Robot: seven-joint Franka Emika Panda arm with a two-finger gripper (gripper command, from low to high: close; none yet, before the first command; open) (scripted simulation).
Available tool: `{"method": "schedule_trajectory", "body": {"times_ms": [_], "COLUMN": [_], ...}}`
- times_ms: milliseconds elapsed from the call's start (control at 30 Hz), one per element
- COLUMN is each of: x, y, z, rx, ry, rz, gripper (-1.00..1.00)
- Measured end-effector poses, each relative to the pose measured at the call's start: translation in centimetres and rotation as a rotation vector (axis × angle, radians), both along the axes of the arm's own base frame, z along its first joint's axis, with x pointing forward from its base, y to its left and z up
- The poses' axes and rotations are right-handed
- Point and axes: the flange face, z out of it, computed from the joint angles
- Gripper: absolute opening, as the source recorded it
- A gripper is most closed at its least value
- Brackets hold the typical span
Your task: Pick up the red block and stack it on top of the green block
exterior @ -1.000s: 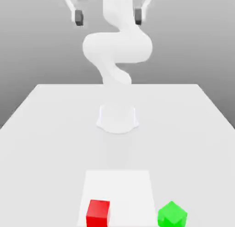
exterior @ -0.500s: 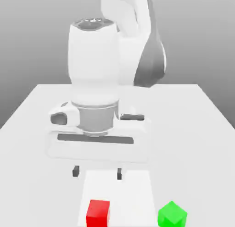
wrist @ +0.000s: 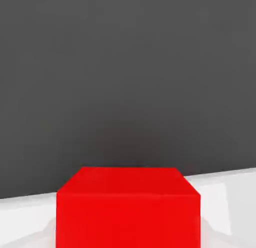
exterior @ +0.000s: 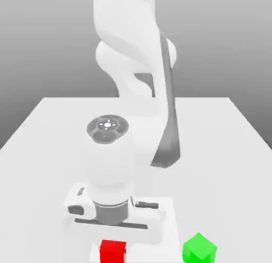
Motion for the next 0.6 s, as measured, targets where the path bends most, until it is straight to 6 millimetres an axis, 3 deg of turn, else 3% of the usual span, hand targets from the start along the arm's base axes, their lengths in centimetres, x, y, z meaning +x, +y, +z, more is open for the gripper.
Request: {"method": "schedule_trajectory", "body": {"times_ms": [133, 333, 400, 467, 500, 600], "x": [0.0, 0.3, -0.1, -0.2, -0.2, -0.2], "y": [0.7, 13.7, 17.0, 17.9, 18.0, 18.0], "z": [4.7, 7.9, 7.0, 4.5, 3.2, 3.2], "rx": [0.001, 0.005, 0.002, 0.001, 0.0, 0.0], "ry": [0.0, 0.001, 0.001, 0.001, 0.001, 0.001], "rz": [0.026, 0.541, 0.672, 0.705, 0.711, 0.711], "gripper": [-1.0, -1.0, -1.0, -1.0, 1.0, 1.0]}}
